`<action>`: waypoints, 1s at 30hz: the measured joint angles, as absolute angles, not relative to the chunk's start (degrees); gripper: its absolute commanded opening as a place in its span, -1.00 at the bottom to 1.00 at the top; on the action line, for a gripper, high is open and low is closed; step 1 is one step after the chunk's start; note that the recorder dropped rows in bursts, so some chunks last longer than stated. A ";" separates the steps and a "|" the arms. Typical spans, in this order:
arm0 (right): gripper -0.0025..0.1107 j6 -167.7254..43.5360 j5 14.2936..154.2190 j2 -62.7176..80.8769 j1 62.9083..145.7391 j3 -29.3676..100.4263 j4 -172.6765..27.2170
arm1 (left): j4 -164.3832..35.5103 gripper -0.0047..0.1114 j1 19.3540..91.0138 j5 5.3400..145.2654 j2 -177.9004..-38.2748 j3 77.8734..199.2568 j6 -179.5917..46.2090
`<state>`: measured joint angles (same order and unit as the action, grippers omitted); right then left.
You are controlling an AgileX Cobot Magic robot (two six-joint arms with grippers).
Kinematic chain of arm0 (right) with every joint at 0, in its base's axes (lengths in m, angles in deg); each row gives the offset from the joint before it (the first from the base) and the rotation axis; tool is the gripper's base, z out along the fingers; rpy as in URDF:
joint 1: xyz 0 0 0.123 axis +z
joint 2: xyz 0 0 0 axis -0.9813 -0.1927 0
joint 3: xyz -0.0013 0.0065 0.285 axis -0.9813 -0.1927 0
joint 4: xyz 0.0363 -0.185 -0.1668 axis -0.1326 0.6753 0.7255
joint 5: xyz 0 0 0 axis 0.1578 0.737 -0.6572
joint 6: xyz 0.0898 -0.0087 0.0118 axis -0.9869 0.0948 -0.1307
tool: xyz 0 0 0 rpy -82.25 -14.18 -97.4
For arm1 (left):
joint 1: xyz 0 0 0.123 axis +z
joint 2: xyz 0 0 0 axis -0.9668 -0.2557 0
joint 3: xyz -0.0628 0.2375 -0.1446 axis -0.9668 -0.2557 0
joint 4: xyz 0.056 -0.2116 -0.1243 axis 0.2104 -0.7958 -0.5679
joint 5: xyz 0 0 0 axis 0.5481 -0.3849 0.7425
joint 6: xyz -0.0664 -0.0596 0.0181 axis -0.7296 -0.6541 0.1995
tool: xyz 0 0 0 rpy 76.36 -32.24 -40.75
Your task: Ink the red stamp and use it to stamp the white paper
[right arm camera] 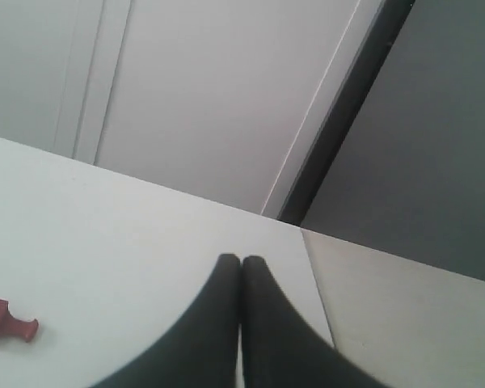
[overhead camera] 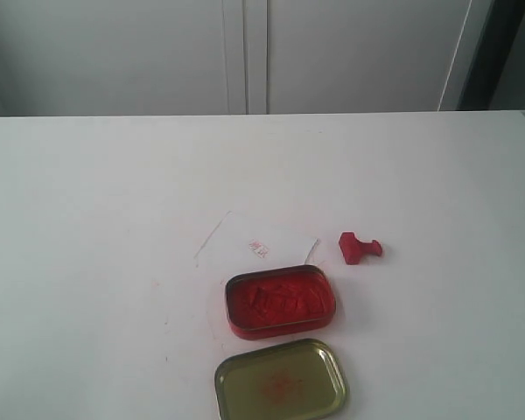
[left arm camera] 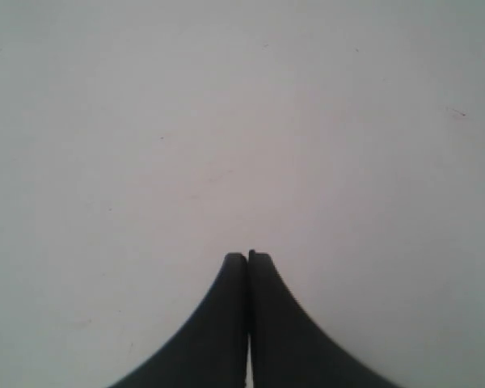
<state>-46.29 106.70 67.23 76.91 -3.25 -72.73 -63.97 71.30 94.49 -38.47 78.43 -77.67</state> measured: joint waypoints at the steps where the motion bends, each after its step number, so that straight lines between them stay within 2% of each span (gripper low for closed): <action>1: -0.96 -48.05 106.70 67.23 76.91 -3.25 -72.73 | -63.97 -0.92 71.30 94.49 -38.47 78.43 -77.67; 10: -0.96 -63.23 109.58 67.23 76.91 -3.25 -72.73 | -63.97 -0.92 71.30 94.49 -38.47 78.43 -77.67; 30: -0.96 -59.60 113.65 67.23 80.12 -3.25 -72.73 | -63.97 -0.92 71.30 94.49 -38.47 78.43 -77.67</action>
